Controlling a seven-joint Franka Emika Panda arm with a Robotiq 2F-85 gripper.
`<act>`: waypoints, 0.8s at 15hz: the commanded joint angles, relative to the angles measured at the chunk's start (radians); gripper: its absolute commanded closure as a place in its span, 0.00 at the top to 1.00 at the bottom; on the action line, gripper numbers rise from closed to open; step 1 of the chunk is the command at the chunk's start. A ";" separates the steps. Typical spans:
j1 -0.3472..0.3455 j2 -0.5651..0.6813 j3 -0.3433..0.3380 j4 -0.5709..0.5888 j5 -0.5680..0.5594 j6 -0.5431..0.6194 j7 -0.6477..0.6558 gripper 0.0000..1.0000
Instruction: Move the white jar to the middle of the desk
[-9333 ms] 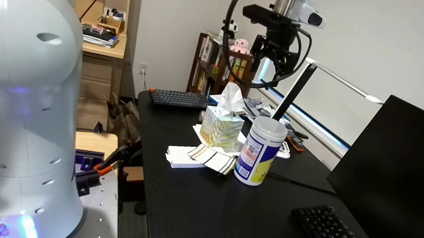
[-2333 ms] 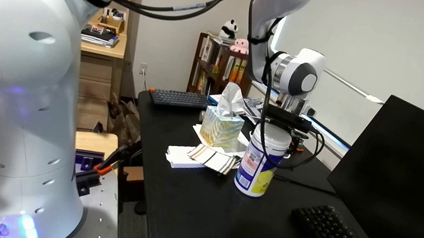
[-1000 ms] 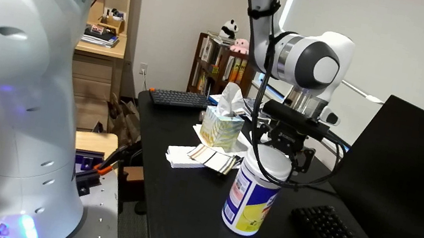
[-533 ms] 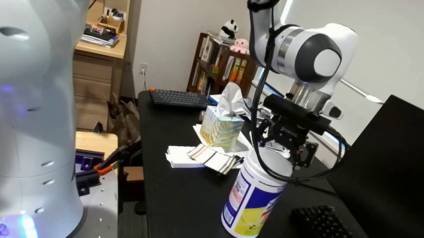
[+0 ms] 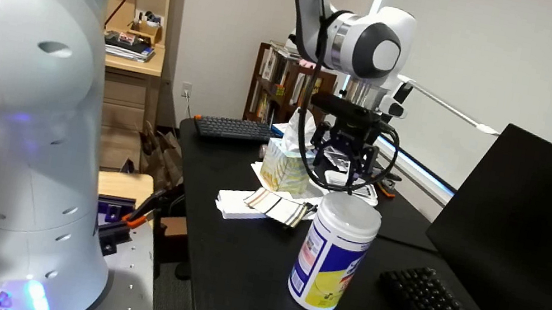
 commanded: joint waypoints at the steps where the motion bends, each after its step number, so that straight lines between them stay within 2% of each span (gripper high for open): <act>1: 0.027 -0.081 0.002 -0.078 -0.009 0.059 0.192 1.00; 3: 0.039 -0.115 0.004 -0.101 -0.018 0.050 0.303 1.00; 5: 0.051 -0.141 0.021 -0.120 -0.028 0.030 0.288 1.00; 6: 0.055 -0.152 0.034 -0.124 -0.014 -0.003 0.235 1.00; 10: 0.087 -0.162 0.077 -0.136 0.073 -0.146 0.196 1.00; 12: 0.097 -0.163 0.089 -0.163 0.078 -0.128 0.260 1.00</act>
